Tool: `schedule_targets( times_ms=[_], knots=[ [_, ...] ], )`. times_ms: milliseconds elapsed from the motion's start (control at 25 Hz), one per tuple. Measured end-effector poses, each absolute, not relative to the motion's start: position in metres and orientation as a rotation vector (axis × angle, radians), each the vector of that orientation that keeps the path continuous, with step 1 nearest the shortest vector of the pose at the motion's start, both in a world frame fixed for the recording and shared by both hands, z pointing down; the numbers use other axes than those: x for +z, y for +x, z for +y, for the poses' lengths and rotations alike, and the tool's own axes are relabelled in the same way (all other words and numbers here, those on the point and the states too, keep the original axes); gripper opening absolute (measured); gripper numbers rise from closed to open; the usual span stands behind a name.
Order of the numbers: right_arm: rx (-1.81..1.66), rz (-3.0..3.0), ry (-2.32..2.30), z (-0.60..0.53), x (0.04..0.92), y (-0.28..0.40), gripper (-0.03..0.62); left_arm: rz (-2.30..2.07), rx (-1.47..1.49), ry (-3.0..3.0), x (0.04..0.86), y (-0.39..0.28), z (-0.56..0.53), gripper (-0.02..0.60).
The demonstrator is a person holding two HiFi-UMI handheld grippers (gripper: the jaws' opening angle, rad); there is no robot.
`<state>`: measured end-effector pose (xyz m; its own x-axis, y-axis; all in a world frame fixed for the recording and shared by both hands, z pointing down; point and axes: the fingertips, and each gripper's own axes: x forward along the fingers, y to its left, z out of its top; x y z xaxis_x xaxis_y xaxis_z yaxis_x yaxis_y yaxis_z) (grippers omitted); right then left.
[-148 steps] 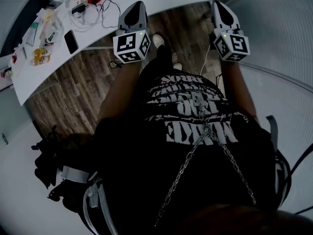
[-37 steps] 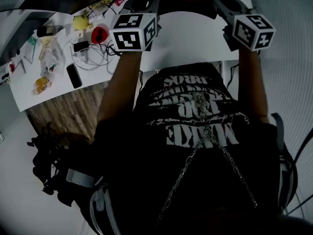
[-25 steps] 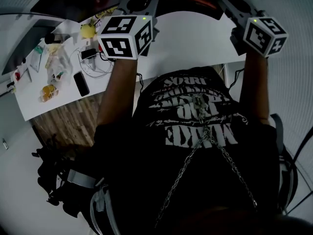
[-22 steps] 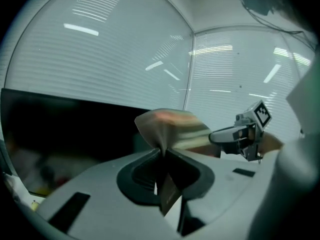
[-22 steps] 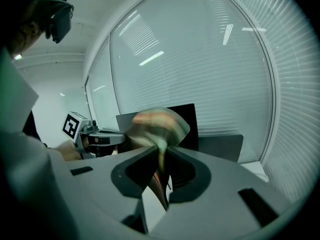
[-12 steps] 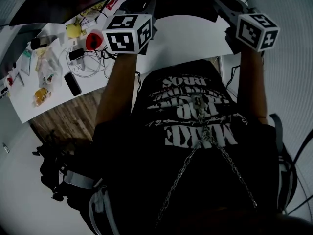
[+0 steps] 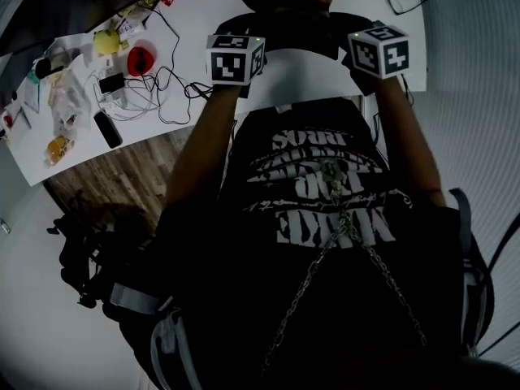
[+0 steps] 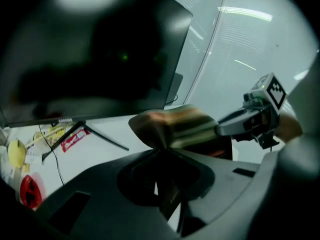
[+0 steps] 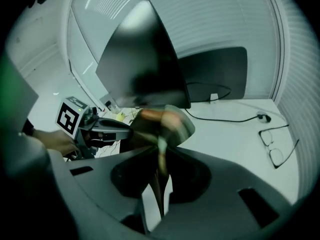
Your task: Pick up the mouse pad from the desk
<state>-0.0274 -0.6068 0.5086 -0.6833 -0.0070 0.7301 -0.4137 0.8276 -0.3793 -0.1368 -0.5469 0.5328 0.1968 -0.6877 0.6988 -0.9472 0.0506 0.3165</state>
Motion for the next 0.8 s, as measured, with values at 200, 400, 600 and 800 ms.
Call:
schedule_targets(
  times_ms=[200,400,600,800],
  knots=[
    [0.728,-2.140,0.238,-0.598,0.569,-0.021,0.052,-1.530,0.489,1.579,0.598,-0.134,-0.531,0.046],
    [0.727,-2.084,0.228,-0.598,0.613,-0.020,0.054,-1.506,0.507,1.510,0.641,-0.132,-0.523,0.048],
    [0.621,-2.030,0.263,-0.602,0.644,-0.015,0.088,-1.509,0.604,1.453,0.676,-0.137,-0.512,0.086],
    [0.462,-2.013,0.358,-0.619,0.653,0.001,0.129,-1.586,0.711,1.407,0.684,-0.157,-0.496,0.117]
  ],
)
